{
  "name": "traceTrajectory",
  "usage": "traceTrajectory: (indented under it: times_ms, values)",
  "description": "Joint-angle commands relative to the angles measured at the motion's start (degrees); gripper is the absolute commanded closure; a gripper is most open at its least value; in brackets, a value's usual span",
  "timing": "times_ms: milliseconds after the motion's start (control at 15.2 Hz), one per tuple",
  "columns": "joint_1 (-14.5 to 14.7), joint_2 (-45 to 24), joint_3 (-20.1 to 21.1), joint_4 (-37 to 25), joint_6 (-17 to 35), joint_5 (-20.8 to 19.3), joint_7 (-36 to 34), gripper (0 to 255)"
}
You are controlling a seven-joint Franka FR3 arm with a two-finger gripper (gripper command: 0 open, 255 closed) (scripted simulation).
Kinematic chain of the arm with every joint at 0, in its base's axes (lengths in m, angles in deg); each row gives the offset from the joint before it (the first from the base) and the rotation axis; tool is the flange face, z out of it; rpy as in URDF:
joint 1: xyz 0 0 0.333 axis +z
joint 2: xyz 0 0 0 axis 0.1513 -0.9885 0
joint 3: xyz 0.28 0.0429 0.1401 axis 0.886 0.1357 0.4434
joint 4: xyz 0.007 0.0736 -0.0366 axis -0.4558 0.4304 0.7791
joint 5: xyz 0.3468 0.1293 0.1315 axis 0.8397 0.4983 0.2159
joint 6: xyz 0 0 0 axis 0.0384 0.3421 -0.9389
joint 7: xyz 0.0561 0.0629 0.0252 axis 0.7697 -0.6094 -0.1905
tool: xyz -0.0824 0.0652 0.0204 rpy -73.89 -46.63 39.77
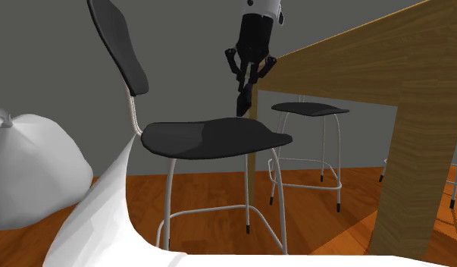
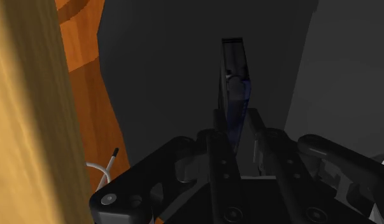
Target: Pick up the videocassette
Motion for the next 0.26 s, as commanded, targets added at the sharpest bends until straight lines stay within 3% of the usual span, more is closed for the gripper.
traceTrajectory:
  times_ms: [0, 198]
  values:
    - [-0.55, 0.64, -0.19, -1.79, -0.44, -4.09, -0.23, 255]
    - [-0.78, 0.51, 0.02, -2.83, -1.35, -4.06, -0.27, 255]
